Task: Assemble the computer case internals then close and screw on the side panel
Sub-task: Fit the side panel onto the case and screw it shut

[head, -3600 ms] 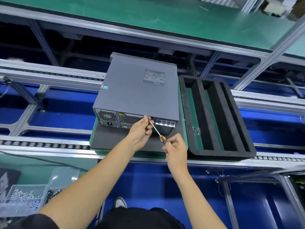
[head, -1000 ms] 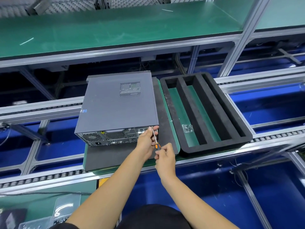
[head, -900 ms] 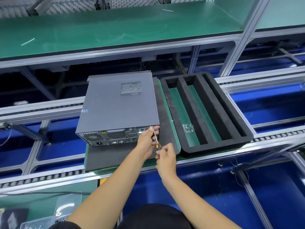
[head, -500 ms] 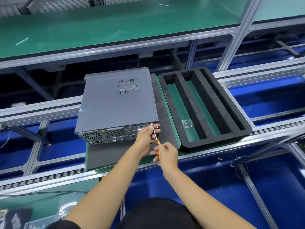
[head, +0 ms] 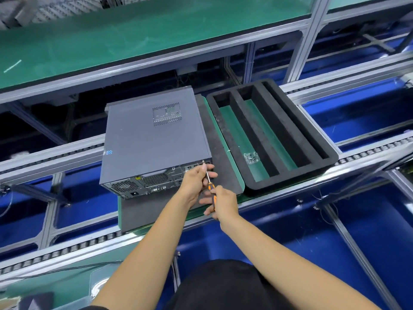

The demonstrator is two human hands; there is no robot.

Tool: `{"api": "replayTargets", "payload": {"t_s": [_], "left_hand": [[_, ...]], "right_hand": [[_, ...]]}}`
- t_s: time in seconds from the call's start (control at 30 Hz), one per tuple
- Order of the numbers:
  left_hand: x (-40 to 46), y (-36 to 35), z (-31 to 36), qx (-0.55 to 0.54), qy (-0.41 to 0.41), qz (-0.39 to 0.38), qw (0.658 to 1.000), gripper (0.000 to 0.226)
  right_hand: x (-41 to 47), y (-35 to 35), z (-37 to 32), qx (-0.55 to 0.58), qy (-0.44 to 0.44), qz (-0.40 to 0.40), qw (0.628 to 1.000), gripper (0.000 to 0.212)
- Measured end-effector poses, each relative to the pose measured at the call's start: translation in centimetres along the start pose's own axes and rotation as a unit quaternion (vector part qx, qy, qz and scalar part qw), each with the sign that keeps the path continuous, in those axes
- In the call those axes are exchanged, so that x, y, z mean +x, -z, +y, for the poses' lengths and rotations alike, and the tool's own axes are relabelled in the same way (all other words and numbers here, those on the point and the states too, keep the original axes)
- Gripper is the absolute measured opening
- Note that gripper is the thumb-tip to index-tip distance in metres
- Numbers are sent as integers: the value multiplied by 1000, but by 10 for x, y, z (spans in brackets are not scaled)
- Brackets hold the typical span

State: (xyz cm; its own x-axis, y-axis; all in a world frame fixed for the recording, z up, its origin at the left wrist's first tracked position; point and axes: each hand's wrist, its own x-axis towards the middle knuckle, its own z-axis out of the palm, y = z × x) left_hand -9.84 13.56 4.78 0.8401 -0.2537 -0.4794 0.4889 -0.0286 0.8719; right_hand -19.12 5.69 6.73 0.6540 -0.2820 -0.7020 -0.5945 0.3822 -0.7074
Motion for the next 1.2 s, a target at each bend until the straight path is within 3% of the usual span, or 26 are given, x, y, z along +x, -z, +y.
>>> {"api": "replayTargets", "payload": {"t_s": [0.07,0.13,0.2,0.33,0.47,0.57,0.67,0.73,0.87,1.07,1.2], "left_hand": [[3,1,1,11,-3,10,1000,31],[5,0,1,19,-7,24,1000,29],[5,1,-1,20,-8,25,999,28],[5,7,1,41,-5,-2,999,30],[9,3,5,29,14,15,999,25],[11,2,5,39,11,44,998,27],[8,7,4,46,6,30,998,28],[4,9,5,34,17,-4,999,29],[4,3,9,18,27,22,999,24],[3,5,8,11,41,18,999,24],[4,2,12,5,49,44,998,22]], "right_hand": [[4,-1,6,-14,40,17,999,14],[4,-2,10,-39,60,38,997,16],[4,-4,10,-34,46,37,998,13],[4,-10,5,23,-23,7,999,29],[3,-6,10,-19,40,34,998,15],[1,-4,4,-13,28,25,999,9],[-1,-5,-2,4,-40,-13,999,29],[0,-7,-2,-5,-31,-10,999,32],[2,-5,3,-19,35,13,999,10],[2,0,-6,-15,-39,-19,999,33],[4,-1,-4,-49,18,-1,999,11]]}}
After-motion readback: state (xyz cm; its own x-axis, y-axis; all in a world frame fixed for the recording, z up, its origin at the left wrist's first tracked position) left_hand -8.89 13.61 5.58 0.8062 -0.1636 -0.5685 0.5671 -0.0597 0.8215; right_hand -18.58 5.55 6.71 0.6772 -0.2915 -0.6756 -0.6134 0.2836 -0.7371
